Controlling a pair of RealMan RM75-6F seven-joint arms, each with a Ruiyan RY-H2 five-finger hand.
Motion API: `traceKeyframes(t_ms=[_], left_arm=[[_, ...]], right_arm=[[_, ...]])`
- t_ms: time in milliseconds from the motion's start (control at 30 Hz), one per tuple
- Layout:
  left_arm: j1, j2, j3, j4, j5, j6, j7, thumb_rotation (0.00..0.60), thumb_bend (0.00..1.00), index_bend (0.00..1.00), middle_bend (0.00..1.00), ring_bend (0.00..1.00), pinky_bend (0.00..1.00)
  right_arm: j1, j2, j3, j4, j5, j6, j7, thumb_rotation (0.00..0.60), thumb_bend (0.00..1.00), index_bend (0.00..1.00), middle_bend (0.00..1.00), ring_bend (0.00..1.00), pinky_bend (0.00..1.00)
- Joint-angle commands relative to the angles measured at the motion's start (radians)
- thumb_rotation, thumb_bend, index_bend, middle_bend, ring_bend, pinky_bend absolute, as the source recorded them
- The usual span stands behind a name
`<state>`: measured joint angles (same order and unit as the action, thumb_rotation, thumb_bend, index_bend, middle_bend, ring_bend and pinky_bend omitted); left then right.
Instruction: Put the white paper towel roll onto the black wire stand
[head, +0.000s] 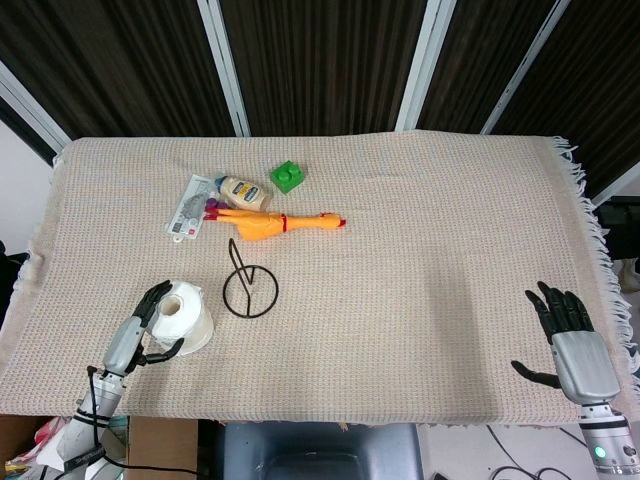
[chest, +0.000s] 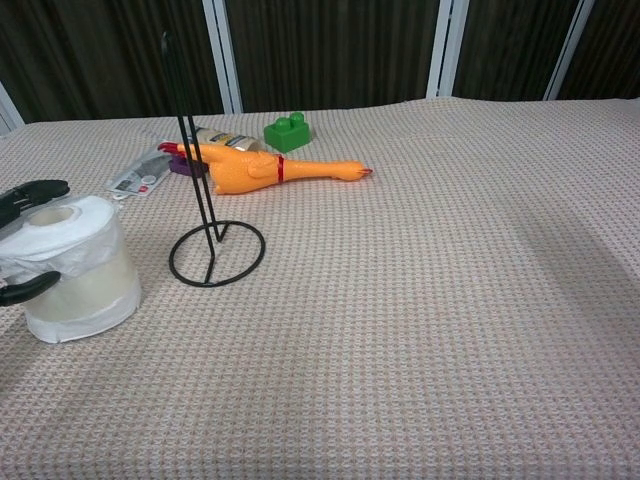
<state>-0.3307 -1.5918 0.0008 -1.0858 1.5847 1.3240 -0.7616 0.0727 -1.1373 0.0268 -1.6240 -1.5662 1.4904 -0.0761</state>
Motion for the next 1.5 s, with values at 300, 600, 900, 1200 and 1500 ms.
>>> traceKeyframes(t_ms=[300,600,900,1200,1500], left_arm=[[0.017,-0.049,-0.075,-0.013,-0.103,0.005,0.045,0.600,0.63,0.62,0.75,0.74,0.98],[0.030,-0.060,-0.184,-0.030,-0.040,0.286,0.046,0.600,0.75,0.72,0.85,0.83,1.00],[-0.045,0.064,-0.321,-0.348,0.035,0.409,0.142,0.600,0.75,0.72,0.85,0.83,1.00],[-0.164,0.071,-0.410,-0.499,0.001,0.314,0.243,0.600,0.74,0.72,0.85,0.83,1.00],[-0.229,0.030,-0.389,-0.434,-0.033,0.228,0.294,0.600,0.75,0.72,0.85,0.83,1.00]], right_arm=[[-0.003,0.003,-0.002,-0.003,-0.002,0.003,0.001,0.600,0.09,0.00,0.00,0.00,0.00],[-0.004,0.006,-0.005,-0.006,-0.006,0.002,0.003,0.600,0.09,0.00,0.00,0.00,0.00],[-0.003,0.005,-0.011,-0.009,-0.015,-0.003,0.000,0.600,0.09,0.00,0.00,0.00,0.00],[-0.005,0.013,-0.014,-0.016,-0.022,0.002,0.010,0.600,0.09,0.00,0.00,0.00,0.00],[-0.010,0.023,-0.015,-0.018,-0.031,0.014,0.028,0.600,0.09,0.00,0.00,0.00,0.00]])
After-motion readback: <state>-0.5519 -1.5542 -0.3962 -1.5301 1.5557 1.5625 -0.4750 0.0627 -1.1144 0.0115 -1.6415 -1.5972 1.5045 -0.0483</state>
